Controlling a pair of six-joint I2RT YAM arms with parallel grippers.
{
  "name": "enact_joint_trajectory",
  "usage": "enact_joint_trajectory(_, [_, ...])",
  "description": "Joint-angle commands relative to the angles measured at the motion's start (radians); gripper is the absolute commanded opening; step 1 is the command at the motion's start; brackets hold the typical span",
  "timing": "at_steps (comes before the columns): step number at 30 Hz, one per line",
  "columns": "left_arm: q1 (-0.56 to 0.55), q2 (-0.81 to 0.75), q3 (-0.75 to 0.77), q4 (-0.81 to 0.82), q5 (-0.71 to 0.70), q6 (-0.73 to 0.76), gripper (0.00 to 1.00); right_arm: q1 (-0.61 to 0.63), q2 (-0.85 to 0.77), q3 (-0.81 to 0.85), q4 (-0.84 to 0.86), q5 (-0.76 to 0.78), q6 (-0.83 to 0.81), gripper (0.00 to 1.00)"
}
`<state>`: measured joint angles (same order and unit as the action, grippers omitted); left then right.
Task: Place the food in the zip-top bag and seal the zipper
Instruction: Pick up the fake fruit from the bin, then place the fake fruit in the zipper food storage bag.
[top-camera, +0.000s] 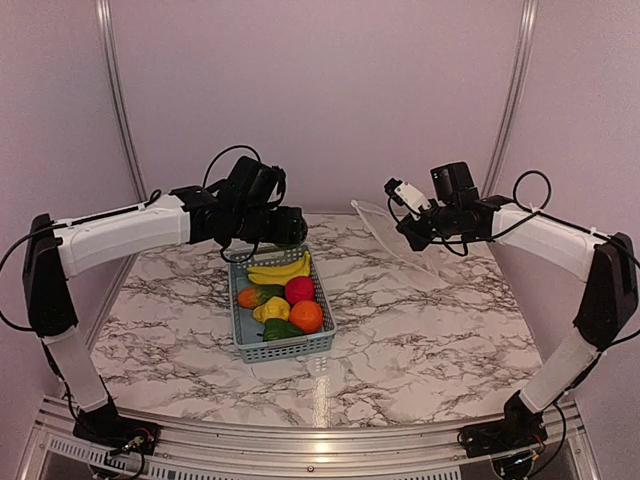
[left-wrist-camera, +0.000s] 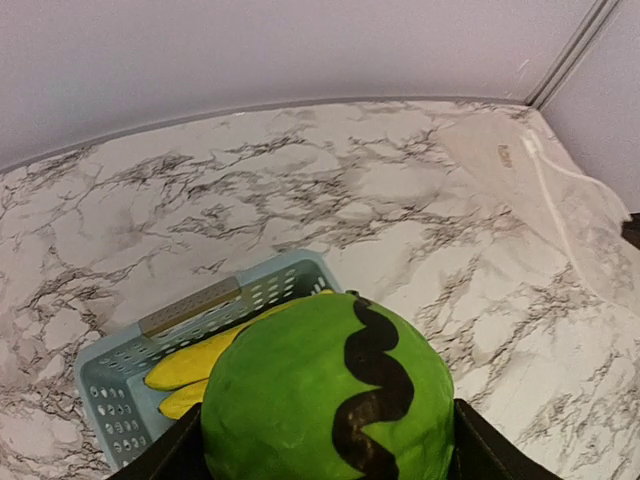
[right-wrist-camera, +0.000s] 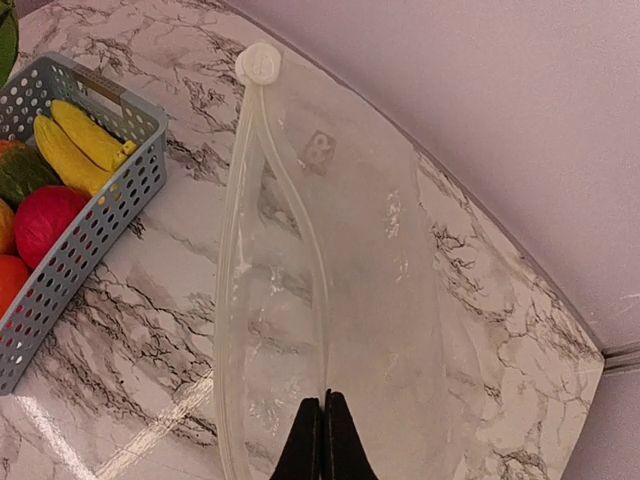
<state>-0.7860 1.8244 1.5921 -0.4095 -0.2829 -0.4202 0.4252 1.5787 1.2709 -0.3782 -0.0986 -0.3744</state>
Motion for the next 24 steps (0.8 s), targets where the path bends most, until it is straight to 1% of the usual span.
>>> enact_joint_trajectory(1, [-0.084, -0.113, -0.113, 0.350, 0.122, -0.038, 0.51, -0.001, 0.025, 0.086, -0.048, -0.066, 0.023, 0.00])
enact_joint_trajectory(3, [-0.112, -0.128, -0.162, 0.507, 0.149, -0.057, 0.50, 0.003, 0.040, 0.104, -0.063, -0.097, 0.036, 0.00])
enact_joint_trajectory(8, [-0.153, -0.096, -0.234, 0.819, 0.219, -0.146, 0.47, 0.007, 0.057, 0.125, -0.074, -0.179, 0.076, 0.00])
enact_joint_trajectory(11, [-0.163, -0.045, -0.241, 0.958, 0.244, -0.199, 0.44, 0.007, 0.060, 0.132, -0.077, -0.213, 0.097, 0.00])
enact_joint_trajectory(16, [-0.166, 0.083, -0.178, 1.063, 0.260, -0.275, 0.39, 0.007, 0.053, 0.143, -0.082, -0.286, 0.146, 0.00])
enact_joint_trajectory(24, [-0.167, 0.242, -0.061, 1.117, 0.235, -0.318, 0.29, -0.004, 0.019, 0.167, -0.091, -0.354, 0.227, 0.00])
